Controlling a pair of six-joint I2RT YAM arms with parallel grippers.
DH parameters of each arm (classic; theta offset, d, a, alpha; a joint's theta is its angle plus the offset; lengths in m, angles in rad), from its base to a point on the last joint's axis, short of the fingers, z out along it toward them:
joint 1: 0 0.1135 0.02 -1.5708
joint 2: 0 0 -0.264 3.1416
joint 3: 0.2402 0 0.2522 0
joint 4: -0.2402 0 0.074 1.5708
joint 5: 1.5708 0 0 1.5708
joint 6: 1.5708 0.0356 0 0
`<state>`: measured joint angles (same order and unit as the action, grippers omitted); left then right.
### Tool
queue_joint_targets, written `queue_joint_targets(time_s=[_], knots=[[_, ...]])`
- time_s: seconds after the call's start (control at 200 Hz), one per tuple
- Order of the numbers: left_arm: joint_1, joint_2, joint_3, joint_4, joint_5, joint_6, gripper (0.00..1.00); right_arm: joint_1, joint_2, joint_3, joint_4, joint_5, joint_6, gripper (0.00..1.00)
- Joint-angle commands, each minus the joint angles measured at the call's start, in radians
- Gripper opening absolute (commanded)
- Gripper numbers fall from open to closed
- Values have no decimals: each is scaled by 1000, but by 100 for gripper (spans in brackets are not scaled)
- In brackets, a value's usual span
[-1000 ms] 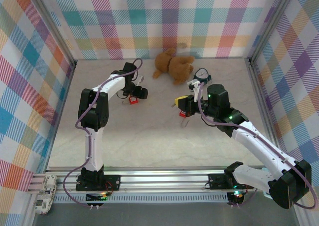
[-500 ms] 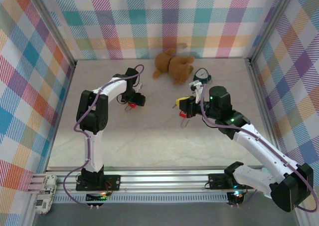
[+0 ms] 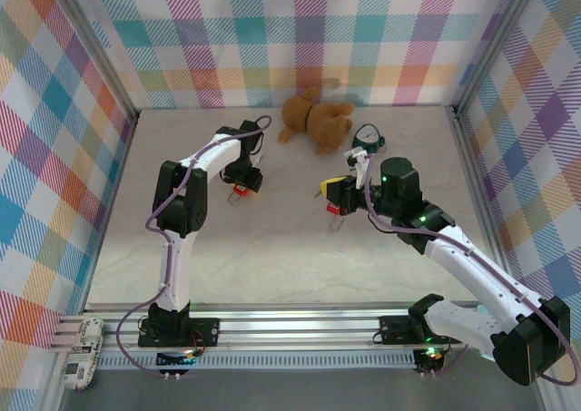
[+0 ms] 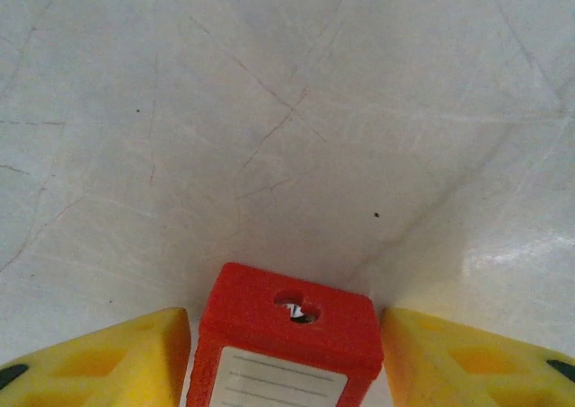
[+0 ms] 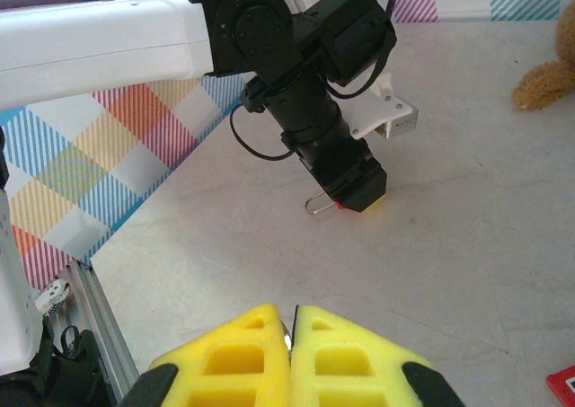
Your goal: Unlock with the key
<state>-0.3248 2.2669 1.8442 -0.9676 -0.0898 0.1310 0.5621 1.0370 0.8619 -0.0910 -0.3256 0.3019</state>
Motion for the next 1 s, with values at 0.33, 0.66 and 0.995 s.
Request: queue_joint_targets(time_s=[0.33,0.66,0.995], knots=[[13,27,-26,-110,44,14,54,-4,20,-9,60,-21,5,3],[33,57,1,-152,80,15,50,-3,17,-12,60,-22,4,3],[39,61,-12,-177,97,19,49,-4,40,-8,84,-47,17,3]])
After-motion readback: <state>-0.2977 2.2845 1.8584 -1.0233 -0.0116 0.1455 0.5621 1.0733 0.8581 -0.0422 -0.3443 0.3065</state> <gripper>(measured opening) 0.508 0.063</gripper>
